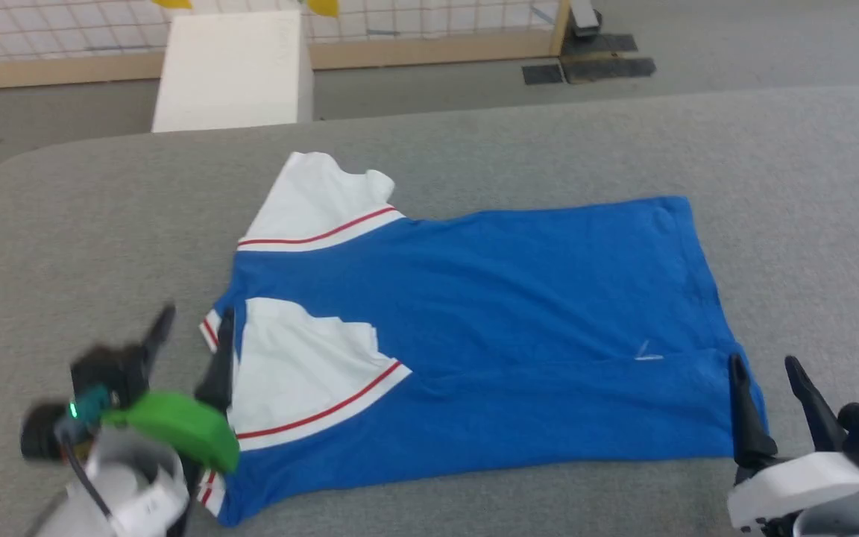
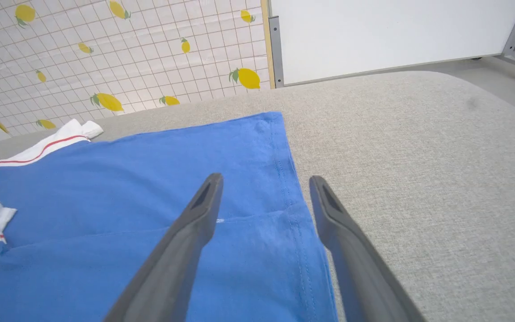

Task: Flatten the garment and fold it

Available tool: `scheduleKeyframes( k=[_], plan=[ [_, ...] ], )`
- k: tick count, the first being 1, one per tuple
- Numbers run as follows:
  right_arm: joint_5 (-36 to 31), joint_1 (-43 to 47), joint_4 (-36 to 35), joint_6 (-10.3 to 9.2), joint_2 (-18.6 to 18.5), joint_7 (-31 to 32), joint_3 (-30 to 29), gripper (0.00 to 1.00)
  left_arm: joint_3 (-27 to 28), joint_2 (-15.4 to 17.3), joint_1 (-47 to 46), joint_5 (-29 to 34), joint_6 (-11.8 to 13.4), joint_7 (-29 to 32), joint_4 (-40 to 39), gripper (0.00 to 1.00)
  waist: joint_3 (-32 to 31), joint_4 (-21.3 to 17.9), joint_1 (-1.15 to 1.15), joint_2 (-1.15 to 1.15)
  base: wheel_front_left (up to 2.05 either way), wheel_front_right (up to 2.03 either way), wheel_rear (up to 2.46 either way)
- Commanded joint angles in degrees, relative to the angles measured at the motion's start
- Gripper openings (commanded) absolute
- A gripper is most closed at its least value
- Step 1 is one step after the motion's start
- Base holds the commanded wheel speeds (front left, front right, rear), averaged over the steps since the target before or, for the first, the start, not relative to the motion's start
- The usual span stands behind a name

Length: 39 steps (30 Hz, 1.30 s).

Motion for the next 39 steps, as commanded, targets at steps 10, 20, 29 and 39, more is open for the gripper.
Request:
scheduleKeyframes(
  k=[10, 20, 29, 39],
  plan=[
    [-1.7, -8.3, -1.9, -0.09, -0.4, -2.6, 4.9, 1.00, -2.7, 4.8, -26.4, 2.0, -11.3, 11.3, 9.4, 1.00, 8.4, -6.5, 0.00, 0.36, 0.00, 0.00, 0.00],
    [-0.9, -13.8, -3.9, -0.09, -0.4, -2.8, 8.7, 1.00, -4.1, 3.9, -45.9, -1.4, -14.7, 30.6, 21.7, 1.00, 16.5, -11.2, 0.00, 0.36, 0.00, 0.00, 0.00],
    [0.6, -15.3, -4.3, -0.09, -0.1, -4.2, 11.5, 1.00, -1.9, 4.8, -52.8, -4.1, -6.1, 47.5, 27.3, 1.00, 22.1, -15.4, 0.00, 0.36, 0.00, 0.00, 0.00],
    [2.0, -16.1, -3.8, -0.09, 0.0, -6.2, 13.0, 1.00, -0.4, 10.7, -49.4, -4.6, 2.7, 58.6, 22.3, 1.00, 25.1, -18.0, 0.00, 0.36, 0.00, 0.00, 0.00]
  ],
)
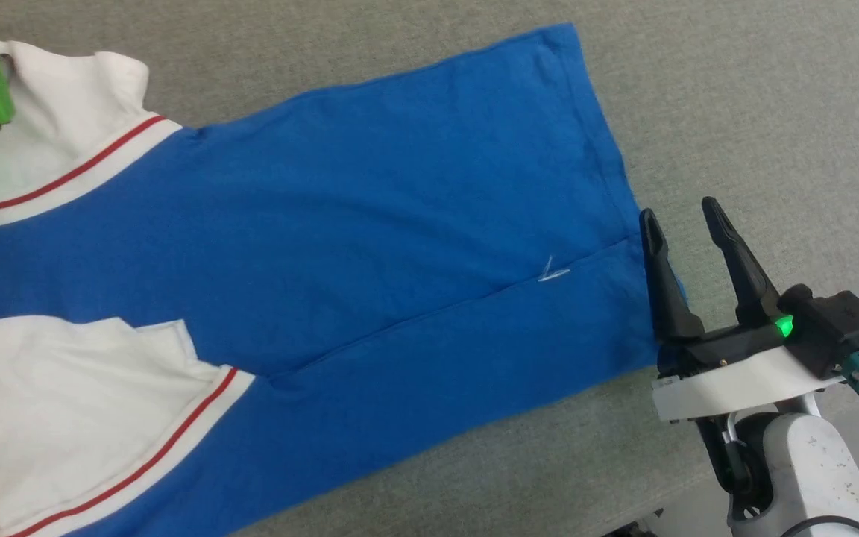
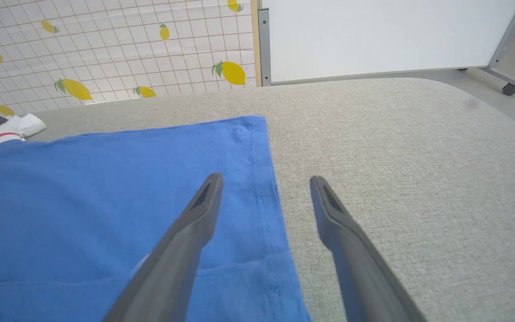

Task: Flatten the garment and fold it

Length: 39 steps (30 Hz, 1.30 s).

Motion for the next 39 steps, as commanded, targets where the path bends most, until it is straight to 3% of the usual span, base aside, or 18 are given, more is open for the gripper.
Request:
scheduleKeyframes(
  k=[1, 3, 4, 5, 14, 20, 24, 29, 34, 39],
  plan=[
    [0.6, -1.4, 0.1, -0.09, 0.2, -0.6, 0.2, 1.00, -0.2, 0.7, 2.0, -0.1, 0.7, 0.9, -0.2, 1.00, 0.9, -0.9, -0.01, 0.36, 0.00, 0.00, 0.00],
    [0.6, -1.6, 0.0, -0.09, 0.2, -0.7, 0.4, 1.00, -0.4, 1.5, 2.7, 0.0, 1.3, 1.9, -1.2, 1.00, 1.1, -1.1, -0.01, 0.36, 0.00, 0.00, 0.00],
    [0.6, -1.7, -0.1, -0.09, 0.2, -0.8, 0.4, 1.00, -0.5, 1.8, 3.0, -0.1, 1.3, 2.4, -1.7, 0.72, 1.2, -1.1, -0.01, 0.36, 0.00, 0.00, 0.00],
    [0.7, -1.7, -0.1, -0.09, 0.2, -0.8, 0.5, 1.00, -0.5, 2.2, 3.4, -0.2, 1.5, 3.0, -2.2, 0.02, 1.2, -1.2, -0.01, 0.36, 0.00, 0.00, 0.00],
    [-0.6, -3.1, -1.4, -0.09, 0.2, -0.2, -0.1, 1.00, -0.9, 3.7, 5.5, 0.1, -0.2, 0.6, -6.1, 0.00, 0.6, -0.4, -0.01, 0.36, 0.00, 0.00, 0.00],
    [-2.1, -12.5, -1.9, -0.09, -0.7, 4.5, 0.6, 1.00, -1.3, 3.0, 5.6, 0.0, -1.8, -2.3, -6.3, 0.00, -0.1, 0.2, -0.01, 0.36, 0.00, 0.00, 0.00],
    [-1.5, -22.7, 3.7, -0.09, -0.7, 12.8, 0.1, 1.00, -1.9, 1.6, 5.0, 0.2, -2.7, -4.3, -6.0, 0.00, -0.1, 1.2, -0.01, 0.36, 0.00, 0.00, 0.00],
    [-2.2, -33.8, 15.9, -0.09, -0.4, 27.6, -2.0, 1.00, -2.3, 0.1, 3.3, 0.1, -3.7, -5.7, -5.7, 0.00, 1.2, 3.1, -0.01, 0.36, 0.00, 0.00, 0.00],
    [-4.1, -40.7, 24.6, -0.09, -0.3, 40.3, -2.8, 1.00, -3.1, -0.5, 1.4, 0.5, -5.0, -6.2, -6.0, 0.00, 2.9, 5.0, -0.01, 0.36, 0.00, 0.00, 0.00],
    [-5.6, -44.6, 29.1, -0.09, -0.2, 48.4, -2.9, 1.00, -3.6, -1.0, 0.2, 0.8, -5.7, -6.9, -6.0, 0.00, 4.2, 6.2, -0.01, 0.36, 0.00, 0.00, 0.00]
  ],
)
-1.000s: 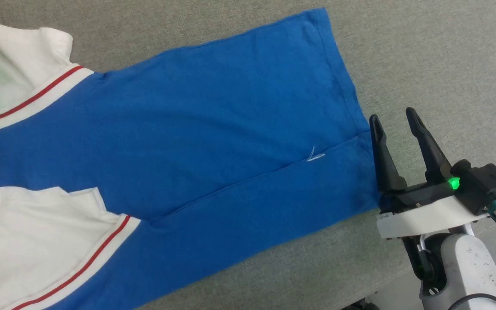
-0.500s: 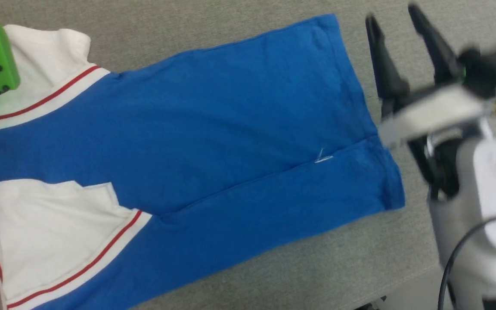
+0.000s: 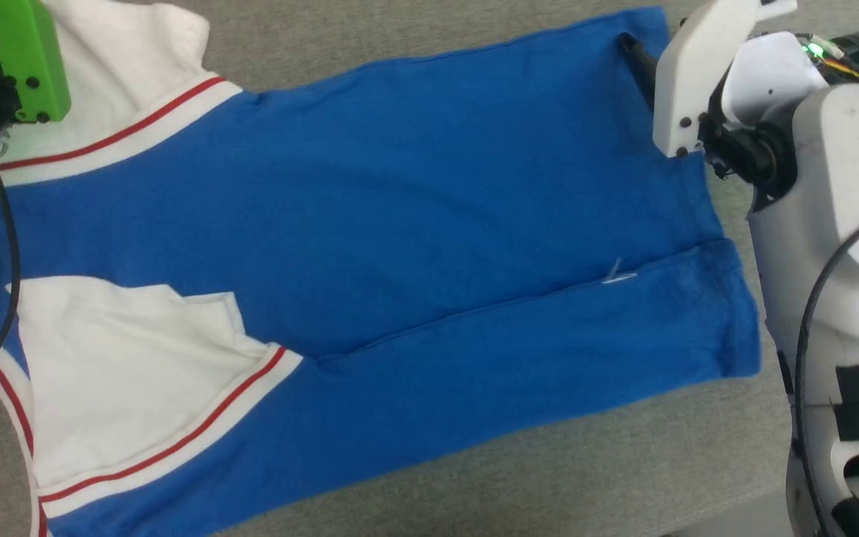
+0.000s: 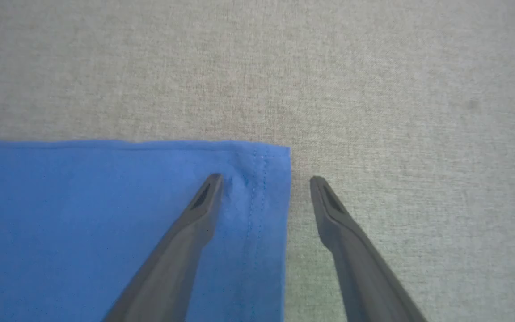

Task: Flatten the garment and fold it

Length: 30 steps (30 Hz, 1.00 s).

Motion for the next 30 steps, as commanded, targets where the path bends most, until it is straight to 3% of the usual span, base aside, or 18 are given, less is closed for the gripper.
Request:
scheduleKeyframes(
  k=[1, 6, 9, 10, 14, 18, 25, 30],
  plan=[
    [-0.5, -1.7, 0.9, -0.09, 0.2, 1.5, 0.1, 1.00, -0.5, -0.2, -0.1, 0.3, -0.4, -0.1, 0.7, 0.00, 1.0, 1.1, 0.00, 0.36, 0.00, 0.00, 0.00],
    [-2.0, -4.1, 3.9, -0.09, 0.2, 6.7, 1.1, 1.00, -0.6, -0.4, -0.6, 0.2, -0.8, -0.6, 0.9, 0.00, 1.7, 1.6, 0.00, 0.36, 0.00, 0.00, 0.00],
    [-2.6, -4.5, 5.2, -0.09, 0.2, 10.8, 1.6, 0.15, -0.7, -0.5, -0.2, 0.0, -0.9, -1.1, 1.4, 0.00, 1.4, 1.8, 0.00, 0.36, 0.00, 0.00, 0.00],
    [-2.7, -4.4, 5.3, -0.09, 0.2, 11.5, 1.7, 0.00, -0.6, -0.6, 0.0, -0.2, -0.9, -1.2, 1.5, 0.00, 1.3, 1.9, 0.00, 0.36, 0.00, 0.00, 0.00],
    [-3.3, -2.8, 4.3, -0.09, 0.0, 12.0, 1.5, 0.00, -0.1, -1.0, 1.0, -0.9, -0.7, -2.4, 2.1, 0.00, 0.4, 2.1, 0.00, 0.36, 0.00, 0.00, 0.00],
    [-2.8, 0.0, 2.4, -0.09, -0.3, 6.5, 1.3, 0.00, 0.6, -1.2, 2.5, -1.0, -1.3, -7.1, 1.7, 0.00, -1.2, 2.4, 0.00, 0.36, 0.00, 0.00, 0.00],
    [0.3, 7.8, -1.2, -0.09, -2.6, -14.9, 4.7, 0.00, 2.8, -2.1, 9.2, 0.2, -5.4, -27.9, -0.2, 0.00, -6.6, 3.5, 0.00, 0.36, 0.00, 0.00, 0.00],
    [2.5, 14.0, -3.5, -0.09, -5.0, -28.2, 6.9, 0.00, 3.8, -3.0, 17.4, 0.4, -6.8, -40.9, -3.0, 0.00, -11.6, 4.6, 0.00, 0.36, 0.00, 0.00, 0.00]
  ],
)
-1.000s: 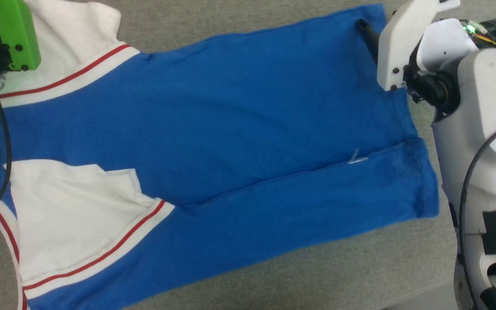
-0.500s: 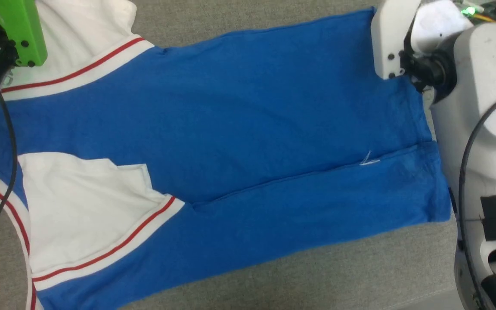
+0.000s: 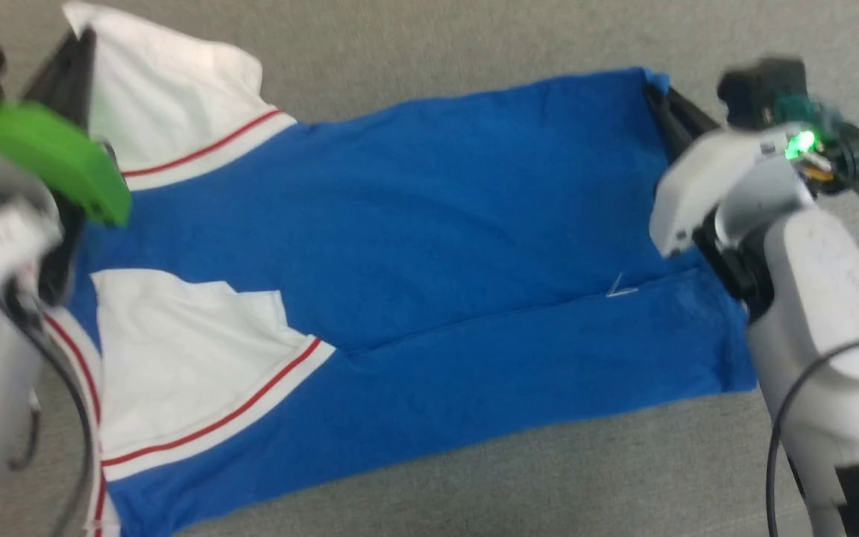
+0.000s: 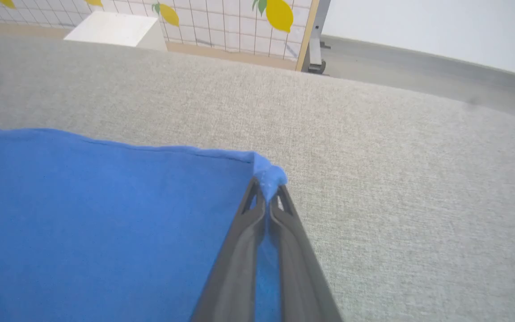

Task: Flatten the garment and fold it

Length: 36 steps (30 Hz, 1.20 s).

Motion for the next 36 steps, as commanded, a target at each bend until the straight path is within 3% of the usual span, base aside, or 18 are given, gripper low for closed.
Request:
scheduleKeyframes(
  k=[1, 7, 15, 21, 28, 36],
  plan=[
    [0.9, 2.0, -0.8, -0.09, -0.8, -2.8, 0.8, 0.00, 0.6, -0.4, 3.1, -0.1, -0.2, -2.9, -1.1, 0.00, -4.9, 1.5, 0.00, 0.36, 0.00, 0.00, 0.00],
    [3.5, 9.1, -2.1, -0.09, -3.6, -8.3, 1.7, 0.00, 2.5, -1.1, 16.0, -3.3, 0.8, -9.6, -5.7, 0.00, -10.0, 3.4, 0.00, 0.36, 0.00, 0.00, 0.00],
    [3.9, 15.3, -1.8, -0.09, -6.9, -4.9, 1.2, 0.00, 4.4, -1.7, 32.3, -9.4, 2.9, -11.2, -10.9, 0.00, -13.6, 5.8, 0.00, 0.36, 0.00, 0.00, 0.00],
    [2.7, 18.1, -1.5, -0.09, -9.5, -0.4, 1.2, 0.00, 2.6, -2.2, 40.3, -11.4, 3.2, -9.7, -11.8, 0.00, -14.4, 8.0, 0.00, 0.36, 0.00, 0.00, 0.00],
    [2.0, 20.4, 0.0, -0.09, -12.1, 9.3, 3.1, 0.00, -0.6, -4.5, 44.5, -13.2, 2.3, -7.8, -11.5, 0.00, -14.1, 9.9, 0.00, 0.36, 0.00, 0.00, 0.00],
    [2.9, 20.6, 1.2, -0.09, -11.8, 19.0, 3.7, 0.00, -5.5, -5.5, 44.6, -12.8, 1.3, -2.6, -9.5, 0.00, -13.2, 10.8, 0.00, 0.36, 0.00, 0.00, 0.00]
  ],
)
